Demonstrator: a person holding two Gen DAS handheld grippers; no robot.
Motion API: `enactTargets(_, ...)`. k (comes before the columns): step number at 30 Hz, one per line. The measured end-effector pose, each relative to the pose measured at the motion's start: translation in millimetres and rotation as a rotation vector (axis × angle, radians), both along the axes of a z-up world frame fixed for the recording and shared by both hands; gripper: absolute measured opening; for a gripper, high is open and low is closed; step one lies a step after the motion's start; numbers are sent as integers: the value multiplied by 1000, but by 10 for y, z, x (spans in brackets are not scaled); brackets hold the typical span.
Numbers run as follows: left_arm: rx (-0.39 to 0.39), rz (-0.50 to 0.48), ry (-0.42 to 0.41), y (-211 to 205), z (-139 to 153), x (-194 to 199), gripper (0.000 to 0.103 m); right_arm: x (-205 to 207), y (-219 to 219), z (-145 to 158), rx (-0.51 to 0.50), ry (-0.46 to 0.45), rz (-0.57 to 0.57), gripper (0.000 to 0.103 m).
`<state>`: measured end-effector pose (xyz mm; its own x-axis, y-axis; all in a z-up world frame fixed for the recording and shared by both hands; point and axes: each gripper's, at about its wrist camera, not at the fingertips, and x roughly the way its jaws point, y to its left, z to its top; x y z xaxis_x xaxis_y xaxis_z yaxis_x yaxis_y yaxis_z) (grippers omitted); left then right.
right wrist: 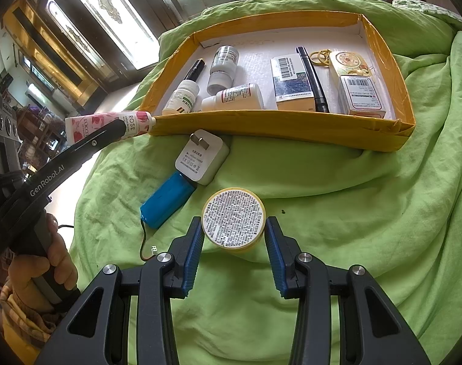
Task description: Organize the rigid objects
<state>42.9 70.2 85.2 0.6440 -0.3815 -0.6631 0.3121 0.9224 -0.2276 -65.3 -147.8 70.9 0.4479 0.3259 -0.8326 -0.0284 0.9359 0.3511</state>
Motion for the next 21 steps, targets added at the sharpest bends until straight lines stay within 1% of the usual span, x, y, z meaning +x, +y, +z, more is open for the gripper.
enactTargets(21,1,-5,-5,0,22,-6,9,13,8,-5,-1,4,0,36)
